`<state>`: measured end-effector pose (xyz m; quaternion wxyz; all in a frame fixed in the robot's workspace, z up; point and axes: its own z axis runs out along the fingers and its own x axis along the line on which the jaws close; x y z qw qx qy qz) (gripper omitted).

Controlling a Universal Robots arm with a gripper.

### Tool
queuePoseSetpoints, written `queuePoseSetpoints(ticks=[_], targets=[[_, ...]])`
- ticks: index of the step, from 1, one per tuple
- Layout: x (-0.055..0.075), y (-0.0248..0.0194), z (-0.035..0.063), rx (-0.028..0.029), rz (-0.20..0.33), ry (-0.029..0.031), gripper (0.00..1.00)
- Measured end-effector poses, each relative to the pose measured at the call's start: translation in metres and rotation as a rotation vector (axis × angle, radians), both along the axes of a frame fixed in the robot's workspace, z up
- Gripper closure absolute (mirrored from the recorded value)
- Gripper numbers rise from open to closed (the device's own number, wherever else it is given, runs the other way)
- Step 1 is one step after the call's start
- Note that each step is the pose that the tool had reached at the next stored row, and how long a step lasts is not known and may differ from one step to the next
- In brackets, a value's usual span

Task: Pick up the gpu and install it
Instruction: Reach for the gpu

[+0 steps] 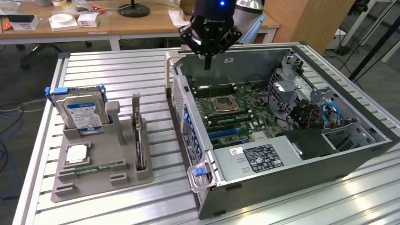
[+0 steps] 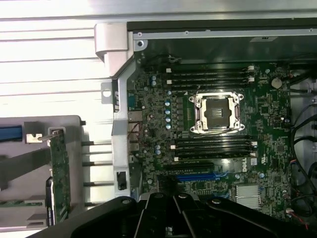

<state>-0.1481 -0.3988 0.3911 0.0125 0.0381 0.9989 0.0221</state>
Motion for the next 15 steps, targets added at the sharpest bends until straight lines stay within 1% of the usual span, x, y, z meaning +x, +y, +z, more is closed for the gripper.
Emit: queuePoseSetpoints(ticks=[15], targets=[[-0.0013,0.0000,-0.0002,0.0000,0.000,0.0000,0.89]])
